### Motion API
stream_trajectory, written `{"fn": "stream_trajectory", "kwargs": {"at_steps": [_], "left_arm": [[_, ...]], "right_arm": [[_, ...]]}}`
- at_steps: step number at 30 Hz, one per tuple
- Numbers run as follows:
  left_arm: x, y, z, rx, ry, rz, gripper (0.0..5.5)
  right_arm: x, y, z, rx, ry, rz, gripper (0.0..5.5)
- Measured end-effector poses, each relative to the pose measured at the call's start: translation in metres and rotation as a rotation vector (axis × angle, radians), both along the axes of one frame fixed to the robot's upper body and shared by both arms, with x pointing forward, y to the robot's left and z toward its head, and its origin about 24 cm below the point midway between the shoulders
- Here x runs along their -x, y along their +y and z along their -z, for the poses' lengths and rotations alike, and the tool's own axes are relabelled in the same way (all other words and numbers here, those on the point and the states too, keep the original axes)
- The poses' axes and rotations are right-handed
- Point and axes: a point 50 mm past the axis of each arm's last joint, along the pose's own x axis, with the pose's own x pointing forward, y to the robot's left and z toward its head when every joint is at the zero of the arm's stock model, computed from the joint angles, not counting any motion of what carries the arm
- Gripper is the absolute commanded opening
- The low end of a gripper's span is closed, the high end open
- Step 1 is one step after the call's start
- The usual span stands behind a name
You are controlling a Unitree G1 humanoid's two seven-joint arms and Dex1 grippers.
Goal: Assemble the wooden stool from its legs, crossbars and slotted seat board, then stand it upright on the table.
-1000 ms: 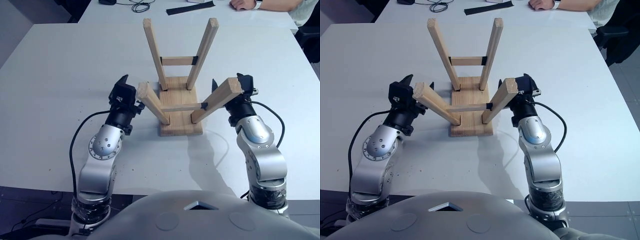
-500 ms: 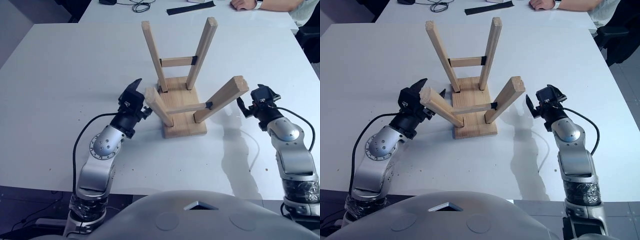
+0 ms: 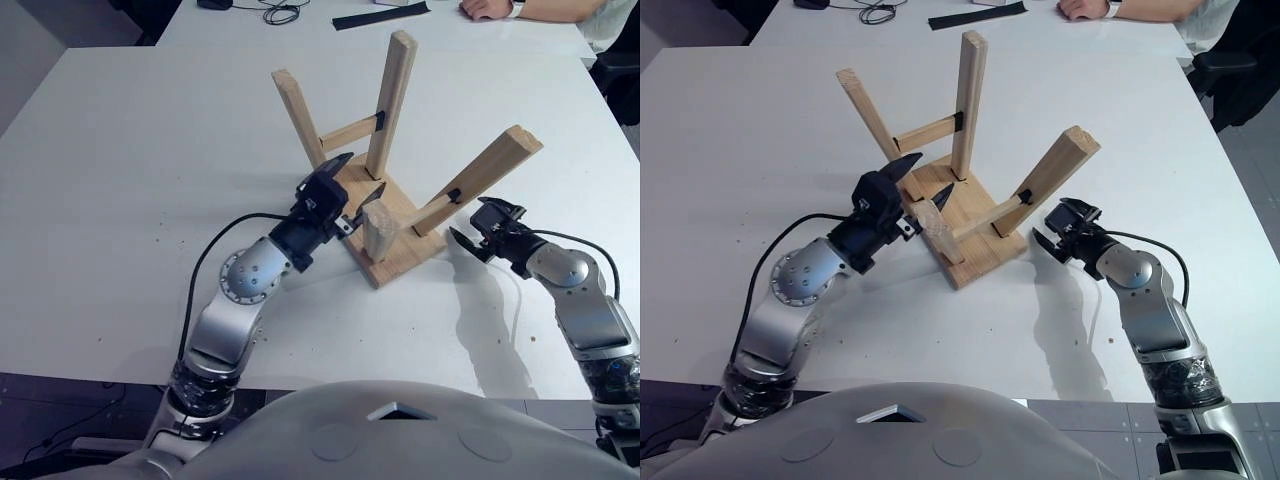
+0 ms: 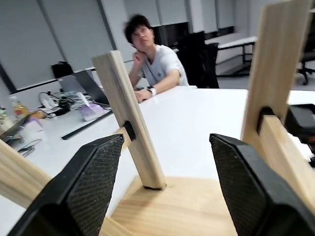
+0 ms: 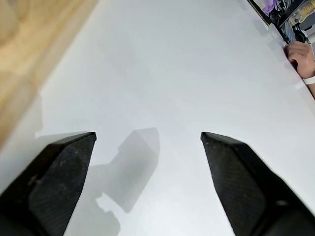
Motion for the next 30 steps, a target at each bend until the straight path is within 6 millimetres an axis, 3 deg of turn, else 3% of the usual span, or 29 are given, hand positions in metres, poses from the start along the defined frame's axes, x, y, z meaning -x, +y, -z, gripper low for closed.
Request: {"fn": "stream_trajectory", "kwargs": {"at_steps": [4, 7, 11, 17, 22, 30], "left_arm": [[0.023, 0.05, 0.027, -0.172, 0.168, 0.087, 3.23], [0.018, 0.088, 0.046, -0.247, 0.24, 0.036, 3.23], [-0.021, 0.123, 0.061, -0.308, 0.185, -0.201, 3.23], [-0.096, 0.158, 0.055, -0.337, 0.011, -0.521, 3.23], [-0.131, 0.155, 0.06, -0.379, -0.039, -0.576, 3.23], [-0.163, 0.111, 0.056, -0.351, -0.111, -0.49, 3.23]], "right_arm": [[0.01, -0.009, -0.002, 0.015, 0.027, -0.008, 3.93], [0.02, -0.009, -0.003, -0.017, 0.071, -0.014, 3.93], [0.026, -0.004, -0.007, -0.051, 0.131, -0.07, 3.93], [0.036, 0.008, -0.012, -0.075, 0.231, -0.209, 3.93], [0.046, 0.024, -0.012, -0.106, 0.321, -0.337, 3.93], [0.049, 0.037, -0.009, -0.097, 0.32, -0.43, 3.93]]}}
